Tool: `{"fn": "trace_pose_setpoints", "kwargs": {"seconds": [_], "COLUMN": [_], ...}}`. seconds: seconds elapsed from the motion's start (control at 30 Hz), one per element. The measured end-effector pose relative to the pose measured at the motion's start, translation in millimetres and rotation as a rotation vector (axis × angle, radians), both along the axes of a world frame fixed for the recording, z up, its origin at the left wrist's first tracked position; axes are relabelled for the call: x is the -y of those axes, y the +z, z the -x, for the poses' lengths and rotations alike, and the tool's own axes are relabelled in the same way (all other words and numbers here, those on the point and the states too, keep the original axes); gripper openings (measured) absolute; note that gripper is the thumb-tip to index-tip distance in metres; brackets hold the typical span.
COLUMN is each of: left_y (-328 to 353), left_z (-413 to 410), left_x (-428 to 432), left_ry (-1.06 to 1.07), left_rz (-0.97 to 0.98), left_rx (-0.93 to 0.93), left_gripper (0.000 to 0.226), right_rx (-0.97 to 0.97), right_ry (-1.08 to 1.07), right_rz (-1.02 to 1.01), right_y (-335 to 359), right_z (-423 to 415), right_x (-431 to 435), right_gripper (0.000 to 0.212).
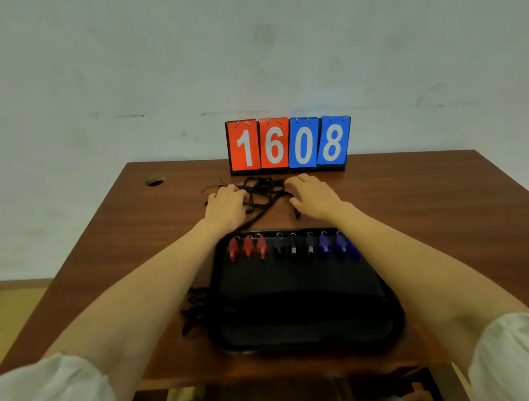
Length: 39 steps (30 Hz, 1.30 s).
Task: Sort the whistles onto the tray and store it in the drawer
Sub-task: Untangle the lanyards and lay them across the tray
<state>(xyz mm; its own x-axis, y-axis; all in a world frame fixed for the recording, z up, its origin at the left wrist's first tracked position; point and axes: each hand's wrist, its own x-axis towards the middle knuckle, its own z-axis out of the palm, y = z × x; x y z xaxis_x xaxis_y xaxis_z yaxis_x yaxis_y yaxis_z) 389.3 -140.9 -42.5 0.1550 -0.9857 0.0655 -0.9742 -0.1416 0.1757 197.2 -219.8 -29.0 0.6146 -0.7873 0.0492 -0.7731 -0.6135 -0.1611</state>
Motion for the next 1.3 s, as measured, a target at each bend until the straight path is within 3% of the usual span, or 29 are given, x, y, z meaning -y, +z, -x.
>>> {"fn": "trace_pose_setpoints", "kwargs": {"seconds": [0.23,0.43,0.53,0.63,0.73,0.8,0.87,0.93,1.0,1.07,1.17,1.3], "left_y": [-39.6,-70.7,-78.8,-81.0,-75.8,-67.4,-54.6,-39.6,-24.8,-10.6,3.9,8.9], "left_z": [-40.5,-47.4,-56.3,-65.8,-68.9,-65.8,-58.9,-49.6,-40.9,-36.9,-45.3,-64.7], "left_x": [47.5,73.6,78.2,76.6,71.8,68.7,64.8,60.6,56.6,53.3,47.5,36.9], "left_ry": [0.047,0.030,0.067,0.106,0.114,0.113,0.058,-0.046,-0.083,-0.023,0.180,0.385], "left_rz": [-0.103,-0.115,-0.076,-0.073,0.006,0.091,0.166,0.207,0.267,0.369,0.470,0.430], "left_rx": [-0.113,-0.104,-0.136,-0.334,-0.488,-0.482,-0.497,-0.551,-0.640,-0.689,-0.690,-0.677], "left_gripper": [0.032,0.036,0.022,0.019,0.021,0.023,0.024,0.024,0.023,0.021,0.023,0.028], "right_rx": [-0.051,-0.017,0.053,0.114,0.047,0.151,0.333,0.385,0.378,0.439,0.520,0.488], "right_ry": [0.009,0.053,0.049,-0.011,-0.065,-0.050,0.066,0.170,0.161,0.055,-0.045,-0.028], "right_rz": [-0.150,-0.228,-0.143,-0.060,0.040,0.062,-0.062,-0.262,-0.348,-0.383,-0.374,-0.247], "right_y": [-48.7,-80.7,-96.6,-100.3,-100.4,-97.9,-85.2,-67.4,-53.9,-40.4,-17.4,22.3], "right_z": [-49.4,-68.0,-68.6,-67.6,-66.3,-67.0,-72.8,-84.0,-94.2,-96.3,-81.2,-51.3], "right_x": [63.6,88.9,89.2,88.2,88.2,84.8,74.1,61.0,51.5,47.2,48.8,48.2], "right_gripper": [0.040,0.037,0.028,0.017,0.020,0.027,0.042,0.055,0.046,0.021,0.020,0.026]}}
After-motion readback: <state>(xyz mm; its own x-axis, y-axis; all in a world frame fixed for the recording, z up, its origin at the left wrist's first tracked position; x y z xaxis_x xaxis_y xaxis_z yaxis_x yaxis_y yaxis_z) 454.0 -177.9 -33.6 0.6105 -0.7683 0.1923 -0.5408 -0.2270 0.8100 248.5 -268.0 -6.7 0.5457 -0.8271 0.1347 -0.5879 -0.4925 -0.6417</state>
